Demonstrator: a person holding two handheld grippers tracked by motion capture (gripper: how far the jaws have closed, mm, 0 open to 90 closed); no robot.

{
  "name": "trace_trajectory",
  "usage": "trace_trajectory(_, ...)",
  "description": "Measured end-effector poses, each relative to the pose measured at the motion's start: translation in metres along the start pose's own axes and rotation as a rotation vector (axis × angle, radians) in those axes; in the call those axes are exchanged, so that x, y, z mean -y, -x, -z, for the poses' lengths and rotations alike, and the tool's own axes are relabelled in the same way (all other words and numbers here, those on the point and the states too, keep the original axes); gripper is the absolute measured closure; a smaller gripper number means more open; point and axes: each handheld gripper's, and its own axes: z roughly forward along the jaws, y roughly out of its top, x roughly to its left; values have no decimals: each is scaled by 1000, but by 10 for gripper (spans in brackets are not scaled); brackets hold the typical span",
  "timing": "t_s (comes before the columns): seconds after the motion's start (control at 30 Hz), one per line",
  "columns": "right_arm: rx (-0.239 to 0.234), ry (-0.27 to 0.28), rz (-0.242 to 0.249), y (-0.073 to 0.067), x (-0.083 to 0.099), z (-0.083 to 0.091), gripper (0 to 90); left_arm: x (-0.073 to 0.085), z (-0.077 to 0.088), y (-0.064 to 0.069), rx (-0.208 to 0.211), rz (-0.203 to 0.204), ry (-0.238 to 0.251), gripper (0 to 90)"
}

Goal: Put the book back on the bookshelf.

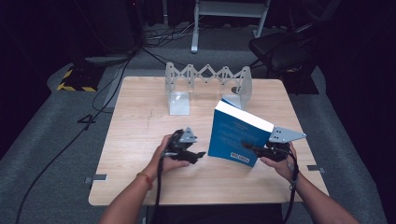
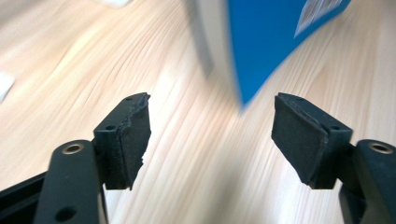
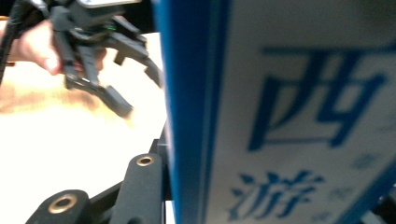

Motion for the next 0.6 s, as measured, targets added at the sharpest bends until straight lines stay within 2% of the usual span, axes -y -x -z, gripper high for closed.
trace_trajectory(0.03,2,-2,-8,2,-1,0,619,11,7,-4,-19,17,-14,276)
trace_trajectory(0.1,11,-2,-13,3,-1,-2,619,29,19,-10,-29,59,-39,255)
trace_trajectory(0.23,15,-5,-12,5,0,-2,619,53,36,-9,-45,71,-98,252)
trace_trajectory(0.3,17,-1,-7,4,0,-2,618,61,39,-7,-85,80,-124,252)
trace_trajectory(0.37,19,1,4,3,1,-1,618,68,41,-6,-75,110,-121,251)
trace_trajectory(0.4,19,1,4,3,1,-1,618,68,41,-6,-75,110,-121,246)
trace_trajectory(0.43,18,3,1,2,1,-1,618,71,42,-5,-70,132,-104,246)
trace_trajectory(0.5,25,6,5,2,2,0,618,73,44,-4,-68,147,-92,242)
trace_trajectory(0.6,37,7,1,1,2,0,619,76,43,0,-98,124,-86,234)
